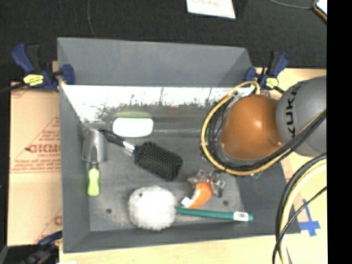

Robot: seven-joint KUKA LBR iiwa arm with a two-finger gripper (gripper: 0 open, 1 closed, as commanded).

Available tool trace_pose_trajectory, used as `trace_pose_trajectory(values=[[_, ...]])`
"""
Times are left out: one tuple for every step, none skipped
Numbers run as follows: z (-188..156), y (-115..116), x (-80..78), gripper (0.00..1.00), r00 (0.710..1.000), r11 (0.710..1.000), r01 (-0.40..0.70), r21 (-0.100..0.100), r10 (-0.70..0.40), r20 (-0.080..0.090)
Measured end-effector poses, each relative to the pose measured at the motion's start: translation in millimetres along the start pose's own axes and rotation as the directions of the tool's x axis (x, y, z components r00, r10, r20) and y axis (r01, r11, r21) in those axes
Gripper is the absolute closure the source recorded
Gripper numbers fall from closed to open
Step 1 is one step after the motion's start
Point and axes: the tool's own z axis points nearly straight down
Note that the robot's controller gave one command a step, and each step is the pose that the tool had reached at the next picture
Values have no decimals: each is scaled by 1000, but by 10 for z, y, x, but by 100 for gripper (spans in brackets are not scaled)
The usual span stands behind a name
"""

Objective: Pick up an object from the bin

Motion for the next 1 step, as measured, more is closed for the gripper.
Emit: trace_pose_trajectory(values=[[-118,-4,-2,100,1000,1000,-2,1,2,0]])
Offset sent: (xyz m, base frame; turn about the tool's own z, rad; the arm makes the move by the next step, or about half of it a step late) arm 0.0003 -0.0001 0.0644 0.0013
